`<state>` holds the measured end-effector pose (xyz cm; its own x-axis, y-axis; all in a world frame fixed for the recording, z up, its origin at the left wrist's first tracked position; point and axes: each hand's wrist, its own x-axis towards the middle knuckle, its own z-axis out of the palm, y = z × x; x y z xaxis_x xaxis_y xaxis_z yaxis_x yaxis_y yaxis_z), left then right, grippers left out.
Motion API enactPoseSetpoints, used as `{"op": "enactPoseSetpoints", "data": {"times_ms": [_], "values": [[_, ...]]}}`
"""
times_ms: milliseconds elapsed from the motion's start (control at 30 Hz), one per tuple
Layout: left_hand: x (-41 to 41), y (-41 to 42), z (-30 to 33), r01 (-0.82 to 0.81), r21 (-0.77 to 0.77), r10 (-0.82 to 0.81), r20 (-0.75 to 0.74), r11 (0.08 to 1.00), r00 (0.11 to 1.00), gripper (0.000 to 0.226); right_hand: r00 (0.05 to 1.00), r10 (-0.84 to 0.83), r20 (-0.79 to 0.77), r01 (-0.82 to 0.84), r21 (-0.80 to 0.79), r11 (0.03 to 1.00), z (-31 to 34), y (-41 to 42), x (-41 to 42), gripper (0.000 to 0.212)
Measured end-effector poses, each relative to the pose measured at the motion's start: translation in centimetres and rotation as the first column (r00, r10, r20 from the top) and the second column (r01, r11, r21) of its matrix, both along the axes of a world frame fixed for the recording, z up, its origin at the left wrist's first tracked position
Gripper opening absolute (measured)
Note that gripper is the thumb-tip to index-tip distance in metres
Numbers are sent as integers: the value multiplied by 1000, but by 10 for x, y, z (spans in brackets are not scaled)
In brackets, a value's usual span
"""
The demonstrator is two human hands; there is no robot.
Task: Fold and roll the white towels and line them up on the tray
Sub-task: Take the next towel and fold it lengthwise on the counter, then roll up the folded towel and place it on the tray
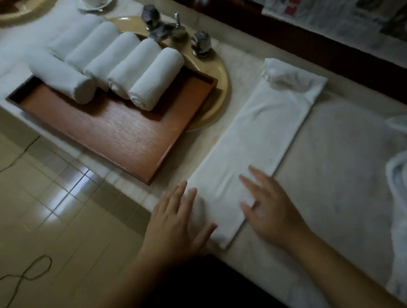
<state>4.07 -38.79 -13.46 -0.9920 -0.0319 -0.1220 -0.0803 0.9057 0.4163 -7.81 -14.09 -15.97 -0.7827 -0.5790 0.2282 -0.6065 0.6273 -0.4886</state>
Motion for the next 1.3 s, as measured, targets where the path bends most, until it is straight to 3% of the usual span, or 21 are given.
{"op": "enactPoseSetpoints", "data": {"times_ms": [100, 200, 267, 500, 600, 733, 833, 1000, 1133, 1300], "values": [[-1, -47, -9, 334, -16, -335, -61, 942, 940, 84, 996, 90, -4, -89, 101, 991, -8, -9, 79, 68], [-12, -81, -21, 554, -17, -554, -58, 832, 830, 69, 999, 47, -10, -43, 266, 963, -23, -21, 128, 65], [-19, -94, -28, 619, -31, -619, -100, 784, 779, 57, 997, -21, -68, 40, 299, 953, -31, -26, 145, 56], [-24, -111, -42, 761, -56, -732, -330, 646, 597, 22, 953, -250, -174, 279, 174, 944, -30, -35, 176, 31], [-22, -112, -45, 746, 0, -700, -346, 666, 624, 20, 919, -393, -28, 394, 70, 916, -25, -42, 182, 22], [-27, -106, -41, 608, 187, -559, -258, 772, 788, 30, 728, -592, 346, 649, -70, 758, -14, -50, 177, 20], [-30, -98, -36, 528, 253, -486, -213, 811, 848, 28, 680, -607, 411, 690, -82, 719, -6, -55, 170, 25], [-36, -92, -30, 485, 264, -461, -149, 834, 875, 38, 819, -538, 198, 536, 67, 842, -6, -53, 168, 31], [-38, -97, -30, 663, 15, -633, -282, 748, 721, 28, 889, -456, 41, 442, 181, 878, -3, -50, 170, 31], [-40, -112, -38, 757, -109, -744, -319, 645, 587, 36, 938, -330, -111, 347, 242, 906, -9, -43, 167, 26]]}}
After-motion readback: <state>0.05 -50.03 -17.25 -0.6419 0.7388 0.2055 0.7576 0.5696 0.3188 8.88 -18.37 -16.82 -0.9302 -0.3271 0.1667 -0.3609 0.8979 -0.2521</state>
